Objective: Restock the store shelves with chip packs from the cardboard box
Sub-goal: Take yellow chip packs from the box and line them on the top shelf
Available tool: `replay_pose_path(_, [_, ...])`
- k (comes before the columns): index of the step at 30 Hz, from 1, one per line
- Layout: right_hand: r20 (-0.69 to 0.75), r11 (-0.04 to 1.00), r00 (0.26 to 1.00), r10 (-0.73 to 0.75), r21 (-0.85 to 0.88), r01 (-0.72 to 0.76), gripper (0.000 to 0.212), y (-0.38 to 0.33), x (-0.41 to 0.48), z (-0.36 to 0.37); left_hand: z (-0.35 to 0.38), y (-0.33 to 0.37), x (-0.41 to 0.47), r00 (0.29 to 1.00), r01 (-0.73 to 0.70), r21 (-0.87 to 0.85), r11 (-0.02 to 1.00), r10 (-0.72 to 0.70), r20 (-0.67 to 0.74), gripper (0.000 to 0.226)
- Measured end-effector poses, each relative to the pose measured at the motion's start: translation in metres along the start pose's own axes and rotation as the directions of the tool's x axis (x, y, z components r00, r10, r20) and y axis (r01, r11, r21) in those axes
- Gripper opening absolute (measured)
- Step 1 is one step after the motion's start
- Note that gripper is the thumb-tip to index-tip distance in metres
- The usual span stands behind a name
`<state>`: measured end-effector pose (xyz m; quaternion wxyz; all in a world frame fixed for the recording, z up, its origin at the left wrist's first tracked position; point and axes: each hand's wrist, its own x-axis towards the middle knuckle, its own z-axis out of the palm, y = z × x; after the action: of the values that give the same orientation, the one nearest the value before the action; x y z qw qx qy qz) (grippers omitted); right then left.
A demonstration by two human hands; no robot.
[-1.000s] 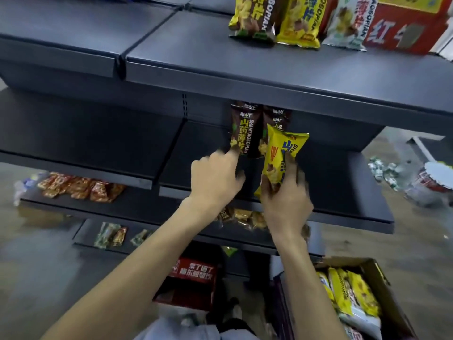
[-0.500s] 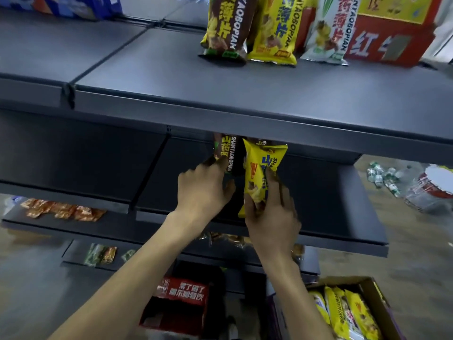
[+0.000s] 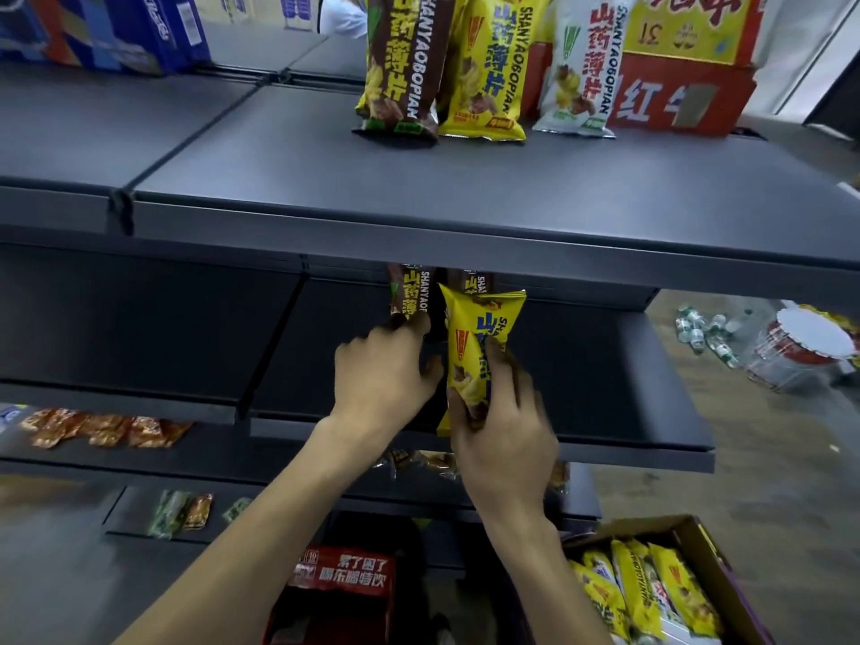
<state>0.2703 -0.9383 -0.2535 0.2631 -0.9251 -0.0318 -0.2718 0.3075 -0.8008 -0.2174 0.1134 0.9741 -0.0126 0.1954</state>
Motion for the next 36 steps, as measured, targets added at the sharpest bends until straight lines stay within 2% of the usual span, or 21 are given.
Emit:
replay_pose_path(5, [-0.044, 1.000, 0.999, 0.004, -0.006, -0.004, 0.059, -0.010, -0.013, -0.015, -0.016, 0.000, -0.010, 0.999, 0.040, -0.045, 0.998, -0.038, 0.038, 0.035])
replay_pose_path(11, [-0.109, 1.000, 0.994, -0.004, 0.003, 0.005, 0.065, -0.026, -0.027, -0.038, -0.044, 0.002, -0.027, 0.998, -0.027, -0.058, 0.998, 0.024, -0.063, 0.025])
replay_pose_path(16, [-0.235, 0.999, 0.972, 0.001, 0.034, 0.007, 0.061, -0.046, -0.017, -0.062, -0.080, 0.001, -0.019, 0.982, -0.085, -0.052, 0.995, 0.075, -0.173, 0.022])
replay_pose_path(25, [-0.346, 0.995, 0.935, -0.085, 0.022, 0.098, 0.063, -0.075, 0.041, -0.092, -0.132, -0.002, 0.030, 0.942, -0.137, -0.048, 0.989, 0.116, -0.316, 0.026])
replay_pose_path(33, [-0.337, 0.989, 0.931, -0.143, -0.021, 0.144, 0.065, -0.094, 0.128, -0.098, -0.153, -0.001, 0.112, 0.931, -0.093, -0.016, 0.996, 0.081, -0.355, 0.035])
replay_pose_path(36, [-0.288, 0.987, 0.944, -0.163, -0.063, 0.151, 0.066, -0.101, 0.176, -0.088, -0.158, 0.000, 0.149, 0.934, -0.052, -0.029, 0.998, 0.039, -0.356, 0.038])
